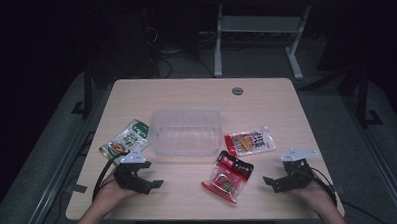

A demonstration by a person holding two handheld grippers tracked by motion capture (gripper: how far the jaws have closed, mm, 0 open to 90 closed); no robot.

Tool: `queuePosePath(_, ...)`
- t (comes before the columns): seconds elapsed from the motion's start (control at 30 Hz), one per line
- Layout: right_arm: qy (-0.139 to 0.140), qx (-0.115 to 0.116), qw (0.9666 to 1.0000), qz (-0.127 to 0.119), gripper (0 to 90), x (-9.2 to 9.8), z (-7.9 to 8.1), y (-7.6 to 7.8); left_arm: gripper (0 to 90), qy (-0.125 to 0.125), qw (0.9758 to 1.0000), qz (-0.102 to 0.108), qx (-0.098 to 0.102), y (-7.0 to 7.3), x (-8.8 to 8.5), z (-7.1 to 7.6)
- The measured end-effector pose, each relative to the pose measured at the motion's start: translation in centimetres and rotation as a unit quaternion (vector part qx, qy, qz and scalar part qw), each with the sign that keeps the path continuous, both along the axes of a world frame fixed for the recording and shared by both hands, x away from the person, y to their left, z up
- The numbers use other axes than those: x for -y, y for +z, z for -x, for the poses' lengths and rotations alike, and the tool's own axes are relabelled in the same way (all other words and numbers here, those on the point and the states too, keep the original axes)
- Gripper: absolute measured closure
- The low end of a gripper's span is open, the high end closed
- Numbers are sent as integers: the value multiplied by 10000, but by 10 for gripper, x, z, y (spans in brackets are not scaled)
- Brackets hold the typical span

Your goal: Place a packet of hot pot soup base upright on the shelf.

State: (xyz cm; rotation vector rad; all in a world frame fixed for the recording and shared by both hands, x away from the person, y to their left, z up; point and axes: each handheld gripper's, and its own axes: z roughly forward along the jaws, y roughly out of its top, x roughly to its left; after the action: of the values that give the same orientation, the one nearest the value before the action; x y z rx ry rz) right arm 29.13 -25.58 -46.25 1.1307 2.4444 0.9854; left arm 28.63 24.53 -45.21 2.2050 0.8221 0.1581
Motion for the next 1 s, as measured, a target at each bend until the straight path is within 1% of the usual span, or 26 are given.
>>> queuePosePath(0.03,-22,-21,10000,-16,0,0,0,0,126,30,10000,25,-45,1,1,0)
queuePosePath(0.1,-12,-15,10000,-16,0,2,0,-1,126,27,10000,38,-53,1,1,0)
queuePosePath(0.13,-63,-94,9999,-41,0,2,1,-1,126,17,10000,23,-77,1,2,-1)
queuePosePath(0.2,-29,-65,10000,-59,1,4,1,0,126,10,10000,13,-76,1,3,-1)
queuePosePath(0.23,-4,-77,9999,-92,72,5,2,3,126,-13,10000,-19,-69,2,3,0)
queuePosePath(0.27,-4,-77,9999,-92,72,5,2,3,126,-19,10000,-21,-62,2,3,0)
queuePosePath(0.3,148,-26,9998,-94,168,5,3,7,127,-32,10000,-14,-55,3,3,0)
queuePosePath(0.33,148,-26,9998,-94,168,5,3,7,127,-32,10000,-14,-55,3,3,0)
queuePosePath(0.37,176,-7,9998,-92,207,4,4,8,127,-3,10000,16,-14,2,4,1)
queuePosePath(0.4,232,-112,9995,-159,322,2,5,11,127,-33,10000,-6,1,2,2,1)
queuePosePath(0.43,252,-150,9994,-184,377,1,5,12,126,-33,10000,-6,1,2,2,1)
queuePosePath(0.47,278,-98,9994,-203,439,-1,6,15,126,-6,10000,47,-12,1,2,2)
queuePosePath(0.5,278,-98,9994,-203,439,-1,6,15,126,2,10000,84,-24,0,1,2)
queuePosePath(0.53,279,-79,9994,-208,508,-3,6,17,126,30,9999,107,-49,1,0,3)
queuePosePath(0.57,352,-37,9991,-221,577,-6,6,20,126,18,9999,115,2,1,-1,3)
queuePosePath(0.6,446,-16,9987,-228,691,-12,5,24,126,17,9999,111,20,2,-1,3)
queuePosePath(0.63,484,-12,9986,-226,737,-14,4,25,127,6,9999,163,32,3,-1,4)
queuePosePath(0.73,609,-8,9979,-224,861,-24,0,28,127,-23,9999,169,6,3,1,3)
queuePosePath(0.77,645,-20,9976,-235,884,-26,-1,28,127,-22,9999,163,4,3,1,3)
queuePosePath(0.8,645,-20,9976,-235,884,-26,-1,28,126,-22,9999,163,4,3,1,3)
queuePosePath(0.83,704,-28,9972,-237,894,-28,-4,28,126,-47,9999,137,2,3,2,3)
queuePosePath(0.87,785,-12,9966,-236,895,-31,-6,28,127,-60,9999,118,-23,4,3,3)
queuePosePath(0.93,833,-2,9963,-226,895,-34,-10,28,127,-68,9999,113,-17,4,3,3)
queuePosePath(1.0,898,-1,9956,-257,895,-40,-18,29,129,-82,9999,107,-28,4,4,3)
